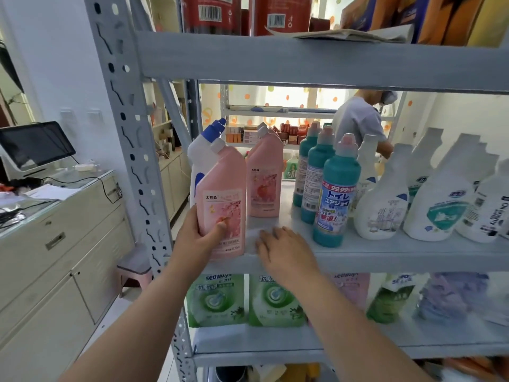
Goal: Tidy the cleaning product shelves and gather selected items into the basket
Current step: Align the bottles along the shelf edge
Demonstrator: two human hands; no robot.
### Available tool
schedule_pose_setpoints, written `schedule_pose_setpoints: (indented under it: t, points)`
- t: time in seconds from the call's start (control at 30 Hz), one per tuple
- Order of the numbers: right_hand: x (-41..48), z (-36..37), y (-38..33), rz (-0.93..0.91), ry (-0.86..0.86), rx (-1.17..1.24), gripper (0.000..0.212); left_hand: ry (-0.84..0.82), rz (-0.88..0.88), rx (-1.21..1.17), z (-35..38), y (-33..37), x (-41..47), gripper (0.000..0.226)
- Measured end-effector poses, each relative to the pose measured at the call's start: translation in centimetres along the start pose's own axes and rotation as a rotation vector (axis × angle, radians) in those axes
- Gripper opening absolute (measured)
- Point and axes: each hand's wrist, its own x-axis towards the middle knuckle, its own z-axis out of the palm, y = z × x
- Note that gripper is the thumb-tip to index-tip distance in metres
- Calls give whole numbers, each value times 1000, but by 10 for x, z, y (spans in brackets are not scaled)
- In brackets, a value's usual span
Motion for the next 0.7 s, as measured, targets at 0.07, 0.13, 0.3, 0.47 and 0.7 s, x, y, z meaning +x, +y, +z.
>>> schedule_pose_setpoints:
  t: [0.07, 0.13, 0.3, 0.47, 0.7]
  points:
    - [-18, 5, -2, -19, 5, -8, 56, 8, -4, 1, 2, 6, -11, 31]
    - [-36, 4, -3, -67, -25, 106, 52, 1, -7, 13, 4, 14, -26, 26]
    - [-94, -28, -21, 106, -107, 1357, 23, -65, -115, -22, 19, 21, -93, 47]
    - [-144, -3, -32, 362, 10, 1655, 40, -134, -188, -22, 39, 12, -167, 37]
    - [-189, 21, -20, 500, 69, 1931, 37, -247, -426, -130, 56, -4, -225, 25]
